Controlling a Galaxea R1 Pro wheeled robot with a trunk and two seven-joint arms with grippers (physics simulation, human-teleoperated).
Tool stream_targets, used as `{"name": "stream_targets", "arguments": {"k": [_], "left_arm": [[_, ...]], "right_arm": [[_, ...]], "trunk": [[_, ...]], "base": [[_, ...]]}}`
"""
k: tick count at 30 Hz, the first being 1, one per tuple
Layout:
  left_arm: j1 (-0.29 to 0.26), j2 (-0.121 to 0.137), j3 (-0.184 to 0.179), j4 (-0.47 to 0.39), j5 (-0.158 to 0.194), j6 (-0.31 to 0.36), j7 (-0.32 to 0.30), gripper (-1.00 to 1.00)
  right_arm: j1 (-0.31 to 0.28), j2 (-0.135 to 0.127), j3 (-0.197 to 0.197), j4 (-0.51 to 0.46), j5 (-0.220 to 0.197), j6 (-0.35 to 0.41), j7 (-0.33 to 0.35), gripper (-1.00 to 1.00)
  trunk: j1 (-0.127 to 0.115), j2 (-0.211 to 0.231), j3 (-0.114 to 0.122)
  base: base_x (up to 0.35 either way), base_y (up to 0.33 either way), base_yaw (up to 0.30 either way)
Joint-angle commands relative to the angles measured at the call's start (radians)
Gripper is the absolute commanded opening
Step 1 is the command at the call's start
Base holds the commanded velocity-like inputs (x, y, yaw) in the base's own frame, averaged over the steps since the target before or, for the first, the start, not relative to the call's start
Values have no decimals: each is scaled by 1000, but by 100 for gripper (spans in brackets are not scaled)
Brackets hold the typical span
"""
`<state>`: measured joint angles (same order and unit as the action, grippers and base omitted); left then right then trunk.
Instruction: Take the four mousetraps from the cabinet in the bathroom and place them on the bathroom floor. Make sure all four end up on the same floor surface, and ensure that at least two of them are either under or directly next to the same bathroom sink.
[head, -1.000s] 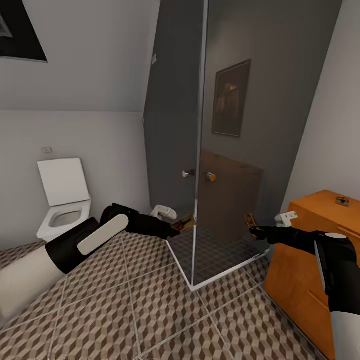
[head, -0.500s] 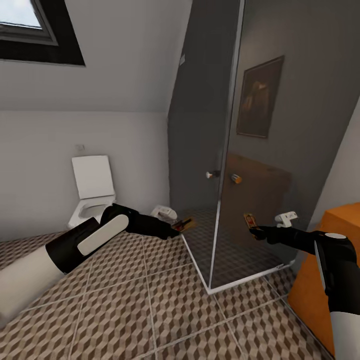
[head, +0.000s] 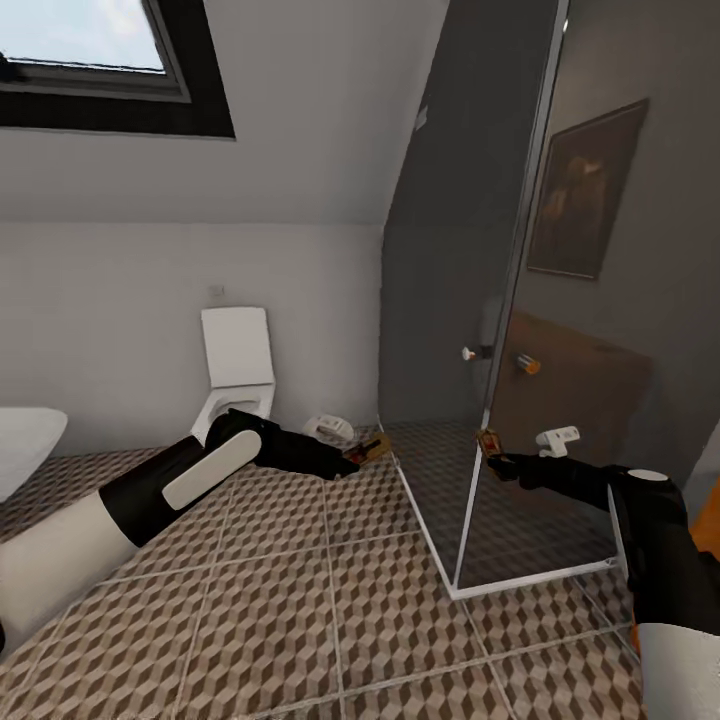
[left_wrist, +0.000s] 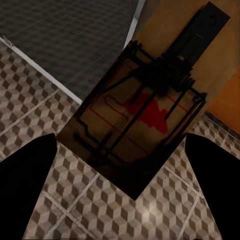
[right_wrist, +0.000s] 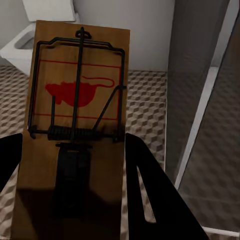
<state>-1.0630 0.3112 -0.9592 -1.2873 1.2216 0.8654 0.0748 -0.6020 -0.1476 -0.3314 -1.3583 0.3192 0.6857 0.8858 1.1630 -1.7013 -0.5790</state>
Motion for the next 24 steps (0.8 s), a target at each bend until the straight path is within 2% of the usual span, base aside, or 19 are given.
{"name": "stream_targets", "arguments": {"k": [1, 7, 10, 14, 18, 22, 24], "left_arm": [[-2, -1, -1, 4, 10, 0, 8, -100], [-2, -4, 2, 10, 10, 0, 8, -100], [-2, -4, 3, 11, 10, 0, 8, -100], [-2, -2, 4, 12, 10, 0, 8, -100], [-2, 10, 8, 36, 10, -1, 8, -100], [-2, 13, 40, 104, 10, -4, 8, -100], [-2, 10, 58, 137, 9, -5, 8, -100]], "right_arm": [[-1, 2, -2, -1, 6, 5, -4, -100], [-1, 32, -2, 1, 8, 4, -65, -100], [-1, 39, 4, 3, 7, 4, -99, -100], [-1, 42, 40, 23, 6, 3, -123, -100], [-1, 43, 80, 51, 7, 3, -130, -100], [-1, 43, 109, 92, 6, -14, -155, -100], [-1, 45, 139, 125, 5, -39, -179, -100]], "trunk": [[0, -1, -1], [0, -1, -1], [0, -1, -1], [0, -1, -1], [0, -1, -1], [0, -1, -1], [0, -1, -1]], "base": [[0, 0, 284], [0, 0, 284], [0, 0, 284], [0, 0, 284], [0, 0, 284], [0, 0, 284], [0, 0, 284]]}}
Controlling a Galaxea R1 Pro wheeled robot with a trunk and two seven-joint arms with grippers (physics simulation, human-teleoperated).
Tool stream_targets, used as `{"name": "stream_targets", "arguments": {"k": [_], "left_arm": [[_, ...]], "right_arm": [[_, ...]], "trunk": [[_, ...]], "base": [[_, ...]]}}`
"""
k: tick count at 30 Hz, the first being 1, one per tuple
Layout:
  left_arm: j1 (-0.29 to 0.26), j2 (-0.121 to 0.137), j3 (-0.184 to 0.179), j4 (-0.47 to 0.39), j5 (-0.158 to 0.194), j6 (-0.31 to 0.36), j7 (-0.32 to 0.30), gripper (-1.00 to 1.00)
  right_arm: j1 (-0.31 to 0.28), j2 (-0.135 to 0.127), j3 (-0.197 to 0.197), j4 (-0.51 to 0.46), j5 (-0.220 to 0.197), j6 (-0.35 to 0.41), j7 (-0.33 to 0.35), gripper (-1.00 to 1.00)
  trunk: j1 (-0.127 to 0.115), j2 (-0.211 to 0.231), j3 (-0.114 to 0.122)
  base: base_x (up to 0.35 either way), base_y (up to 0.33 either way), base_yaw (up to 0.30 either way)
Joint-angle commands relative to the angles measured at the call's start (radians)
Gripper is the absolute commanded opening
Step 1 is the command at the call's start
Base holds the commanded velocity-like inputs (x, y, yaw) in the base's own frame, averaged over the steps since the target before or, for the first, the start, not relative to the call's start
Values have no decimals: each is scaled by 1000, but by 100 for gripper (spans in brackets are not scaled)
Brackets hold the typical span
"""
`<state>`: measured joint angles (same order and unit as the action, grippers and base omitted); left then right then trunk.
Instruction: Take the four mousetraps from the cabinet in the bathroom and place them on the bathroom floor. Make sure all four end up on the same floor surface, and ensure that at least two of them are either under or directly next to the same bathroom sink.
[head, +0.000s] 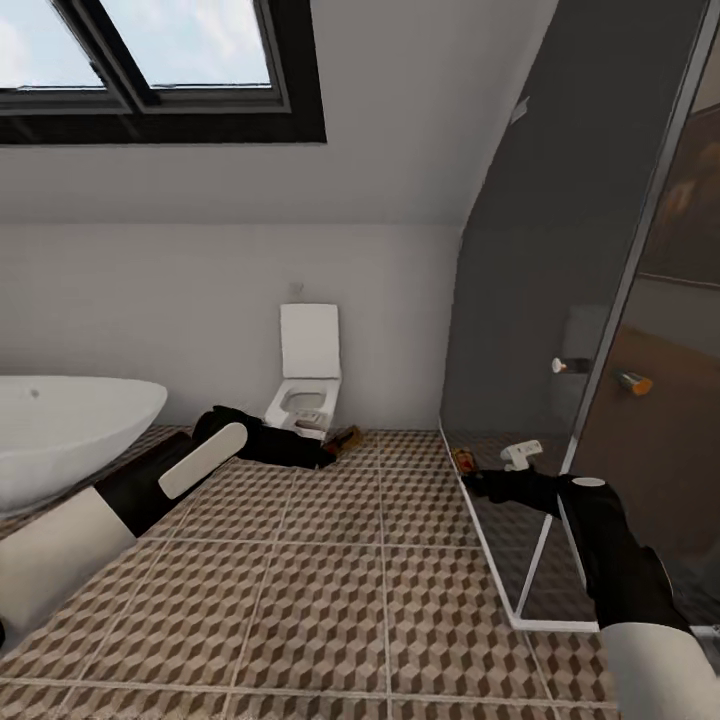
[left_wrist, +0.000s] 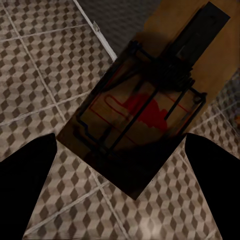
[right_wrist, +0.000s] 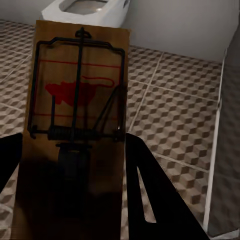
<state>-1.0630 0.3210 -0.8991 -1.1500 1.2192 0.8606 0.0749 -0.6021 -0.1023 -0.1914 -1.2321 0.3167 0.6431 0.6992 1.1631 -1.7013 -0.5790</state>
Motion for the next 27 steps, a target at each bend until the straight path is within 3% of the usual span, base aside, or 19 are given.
{"name": "stream_targets", "arguments": {"k": [1, 4, 10, 13, 19, 25, 27], "left_arm": [[-2, -1, 2, 10, 11, 0, 8, -100], [-2, -6, 9, 27, 11, -2, 10, -100], [-2, -8, 16, 98, 11, -4, 60, -100], [-2, -8, 17, 130, 11, -5, 97, -100], [-2, -8, 18, 171, 10, -6, 115, -100], [-2, -6, 20, 272, 8, -10, 119, -100], [-2, -9, 20, 306, 8, -16, 147, -100]], "right_arm": [[-1, 6, 15, 17, 7, -10, -8, -100], [-1, 32, 49, 66, 7, -45, -69, -100], [-1, 64, 62, 136, 7, -101, -135, -100], [-1, 67, 62, 150, 7, -110, -141, -100], [-1, 68, 63, 156, 8, -149, -159, -100], [-1, 68, 62, 155, 7, -201, -310, -100], [-1, 68, 62, 155, 5, -204, -360, -100]], "trunk": [[0, -1, -1], [0, -1, -1], [0, -1, -1], [0, -1, -1], [0, -1, -1], [0, -1, -1], [0, -1, -1]], "base": [[0, 0, 284], [0, 0, 284], [0, 0, 284], [0, 0, 284], [0, 0, 284], [0, 0, 284], [0, 0, 284]]}}
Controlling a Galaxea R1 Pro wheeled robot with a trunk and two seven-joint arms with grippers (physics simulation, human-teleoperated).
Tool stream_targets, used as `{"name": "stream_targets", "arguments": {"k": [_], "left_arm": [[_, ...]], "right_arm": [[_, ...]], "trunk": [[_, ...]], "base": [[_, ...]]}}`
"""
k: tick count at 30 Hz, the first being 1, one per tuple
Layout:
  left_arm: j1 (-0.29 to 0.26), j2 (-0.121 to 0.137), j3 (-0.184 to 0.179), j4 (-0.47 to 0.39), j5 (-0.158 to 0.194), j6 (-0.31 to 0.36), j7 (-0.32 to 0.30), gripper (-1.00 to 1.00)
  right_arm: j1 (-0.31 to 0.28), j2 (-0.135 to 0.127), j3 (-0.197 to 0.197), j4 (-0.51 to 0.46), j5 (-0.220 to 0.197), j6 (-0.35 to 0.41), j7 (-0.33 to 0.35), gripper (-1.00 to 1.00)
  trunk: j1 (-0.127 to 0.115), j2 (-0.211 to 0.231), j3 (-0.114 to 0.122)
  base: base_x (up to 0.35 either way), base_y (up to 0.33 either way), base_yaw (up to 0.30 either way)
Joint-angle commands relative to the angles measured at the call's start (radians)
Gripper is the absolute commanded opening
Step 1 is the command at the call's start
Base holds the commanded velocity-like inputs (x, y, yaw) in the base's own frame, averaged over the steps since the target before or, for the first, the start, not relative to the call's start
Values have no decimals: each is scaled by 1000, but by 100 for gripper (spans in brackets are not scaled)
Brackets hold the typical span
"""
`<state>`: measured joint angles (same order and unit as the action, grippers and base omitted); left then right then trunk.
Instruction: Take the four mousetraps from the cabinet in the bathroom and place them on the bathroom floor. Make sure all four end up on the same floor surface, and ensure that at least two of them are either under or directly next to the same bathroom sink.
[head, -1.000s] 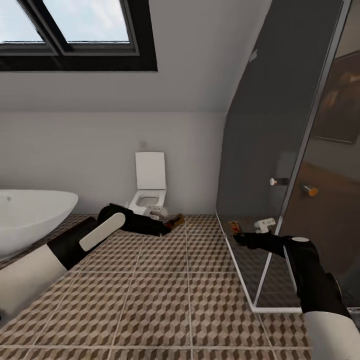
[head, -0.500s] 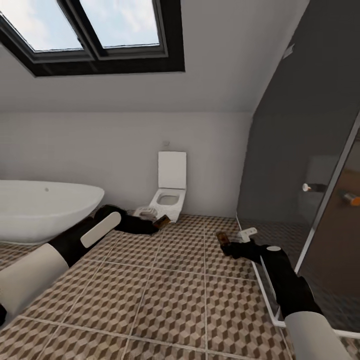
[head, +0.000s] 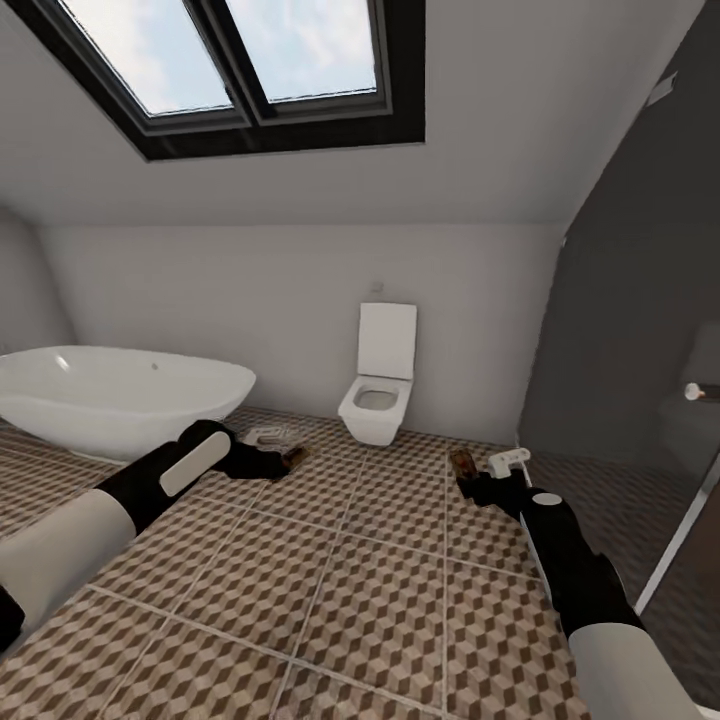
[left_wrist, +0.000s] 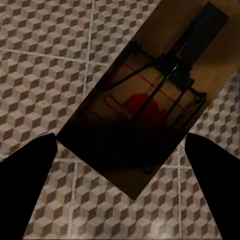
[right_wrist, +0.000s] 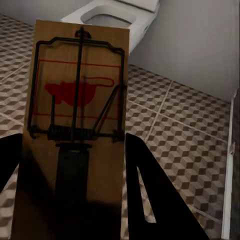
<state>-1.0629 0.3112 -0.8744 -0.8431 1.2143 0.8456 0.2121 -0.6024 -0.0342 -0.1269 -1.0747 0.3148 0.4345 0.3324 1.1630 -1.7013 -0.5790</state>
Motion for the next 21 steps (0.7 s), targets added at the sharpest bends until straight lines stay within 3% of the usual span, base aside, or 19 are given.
{"name": "stream_targets", "arguments": {"k": [1, 8, 10, 15, 18, 21], "left_arm": [[-2, -4, -3, 16, 13, -12, 39, -100], [-2, -56, -2, 70, 13, -94, 297, -100], [-2, -67, -2, 74, 13, -101, 334, -100], [-2, -85, -2, 123, 13, -123, 369, -100], [-4, -100, -2, 185, 13, -210, 374, -100], [-6, -107, -3, 222, 13, -282, 375, -100]], "right_arm": [[0, 1, -2, -2, 6, 3, -9, -100], [0, 2, -2, -1, 1, 1, -42, -100], [0, 3, -2, -1, -1, -4, -53, -100], [0, 18, -2, 43, 0, -79, -115, -100], [0, 49, -3, 101, 4, -151, -172, -100], [0, 60, -2, 138, 5, -195, -233, -100]], "trunk": [[0, -1, -1], [0, -1, -1], [0, -1, -1], [0, -1, -1], [0, -1, -1], [0, -1, -1]], "base": [[0, 0, 284], [0, 0, 284], [0, 0, 284], [0, 0, 284], [0, 0, 284], [0, 0, 284]]}}
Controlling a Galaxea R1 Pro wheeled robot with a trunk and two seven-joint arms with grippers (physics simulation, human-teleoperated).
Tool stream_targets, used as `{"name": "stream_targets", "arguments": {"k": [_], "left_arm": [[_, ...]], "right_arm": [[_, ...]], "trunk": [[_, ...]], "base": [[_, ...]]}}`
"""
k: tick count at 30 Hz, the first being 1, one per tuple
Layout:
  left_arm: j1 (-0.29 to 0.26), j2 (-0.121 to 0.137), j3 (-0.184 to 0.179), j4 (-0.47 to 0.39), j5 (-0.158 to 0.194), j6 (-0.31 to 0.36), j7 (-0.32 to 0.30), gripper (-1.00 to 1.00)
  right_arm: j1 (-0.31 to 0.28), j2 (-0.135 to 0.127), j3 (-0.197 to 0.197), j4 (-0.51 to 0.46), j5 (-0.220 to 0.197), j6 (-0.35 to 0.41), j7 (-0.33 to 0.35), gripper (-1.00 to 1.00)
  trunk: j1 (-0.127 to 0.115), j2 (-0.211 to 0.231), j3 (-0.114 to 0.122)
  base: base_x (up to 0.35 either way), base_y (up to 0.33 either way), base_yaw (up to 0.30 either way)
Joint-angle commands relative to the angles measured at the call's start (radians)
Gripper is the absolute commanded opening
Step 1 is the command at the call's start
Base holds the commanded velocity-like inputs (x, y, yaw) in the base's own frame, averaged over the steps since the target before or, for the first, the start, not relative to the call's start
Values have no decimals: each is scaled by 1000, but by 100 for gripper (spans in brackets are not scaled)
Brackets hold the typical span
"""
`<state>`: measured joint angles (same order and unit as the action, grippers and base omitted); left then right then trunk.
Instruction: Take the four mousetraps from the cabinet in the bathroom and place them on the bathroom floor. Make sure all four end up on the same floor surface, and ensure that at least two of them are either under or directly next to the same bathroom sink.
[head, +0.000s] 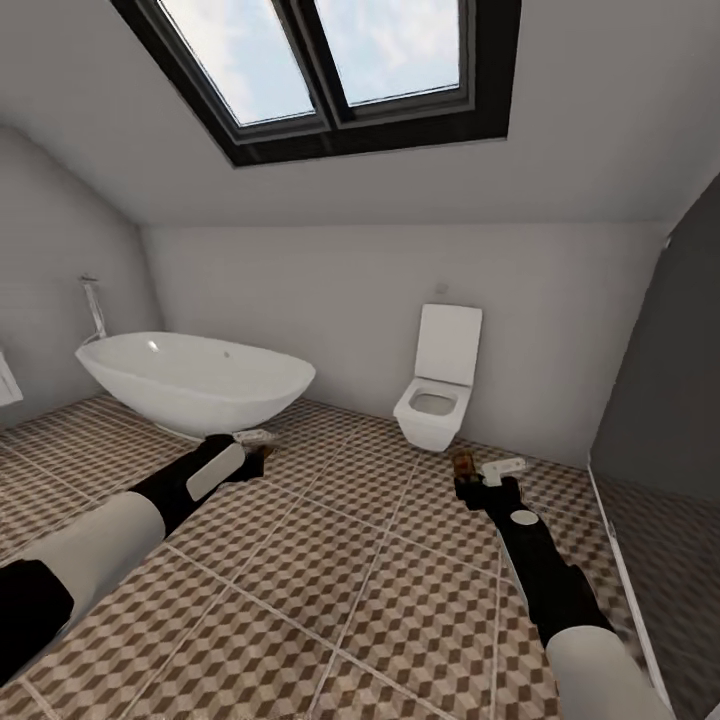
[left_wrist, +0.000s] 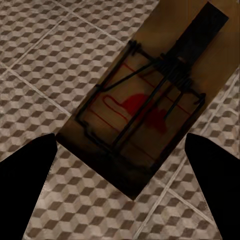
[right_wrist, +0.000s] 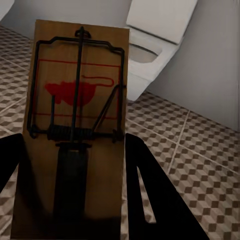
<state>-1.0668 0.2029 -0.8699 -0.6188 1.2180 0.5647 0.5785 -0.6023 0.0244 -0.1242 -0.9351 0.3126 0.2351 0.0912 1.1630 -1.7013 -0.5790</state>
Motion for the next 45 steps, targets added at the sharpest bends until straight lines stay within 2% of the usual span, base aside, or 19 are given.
{"name": "stream_targets", "arguments": {"k": [1, 2, 4, 7, 11, 13, 17, 21, 24, 28, 31, 33, 45], "left_arm": [[-2, -5, -8, 14, 9, -37, 8, -100], [-2, -11, -9, 27, 9, -75, 8, -100], [-2, -31, -13, 80, 8, -197, 8, -100], [-2, -38, -13, 143, 8, -300, 8, -100], [-2, -40, -14, 204, 9, -374, 8, -100], [-2, -39, -17, 228, 8, -384, 8, -100], [-2, -35, -19, 325, 9, -392, 6, -100], [0, -38, -27, 386, 2, -394, 1, -100], [2, -41, -84, 399, -32, -389, -2, -100], [2, -56, -133, 402, -47, -385, -4, -100], [4, -85, -149, 410, -52, -384, -5, -100], [7, -94, -151, 412, -53, -384, -5, -100], [10, -110, -155, 411, -54, -384, -6, -100]], "right_arm": [[-1, 3, -4, 5, 8, -2, -4, -100], [-1, 5, -4, 20, 8, -13, -23, -100], [-1, 16, -2, 54, 8, -40, -53, -100], [-1, 22, -2, 64, 9, -61, -61, -100], [-1, 25, -1, 67, 8, -71, -64, -100], [-1, 33, -1, 68, 9, -73, -65, -100], [-1, 77, 8, 68, 12, -74, -79, -100], [-1, 93, 81, 69, 11, -74, -159, -100], [-1, 95, 148, 73, 8, -73, -232, -100], [-1, 99, 178, 73, 5, -71, -261, -100], [-1, 100, 185, 75, 4, -71, -267, -100], [-1, 100, 187, 76, 4, -71, -269, -100], [-1, 100, 198, 76, 4, -74, -269, -100]], "trunk": [[0, -1, -1], [0, -1, -1], [0, -1, -1], [0, -1, -1], [0, -1, -1], [0, -1, -1], [0, -1, -1], [0, -1, -1], [0, -1, -1], [0, -1, -3], [0, -1, -5], [0, -1, -7], [0, -1, -18]], "base": [[0, 0, 284], [0, 0, 284], [0, 0, 284], [0, 0, 284], [0, 0, 284], [0, 0, 284], [0, 0, 285], [0, 0, 286], [0, 0, 286], [0, 0, 284], [0, 0, 269], [0, 0, 258], [0, 0, 254]]}}
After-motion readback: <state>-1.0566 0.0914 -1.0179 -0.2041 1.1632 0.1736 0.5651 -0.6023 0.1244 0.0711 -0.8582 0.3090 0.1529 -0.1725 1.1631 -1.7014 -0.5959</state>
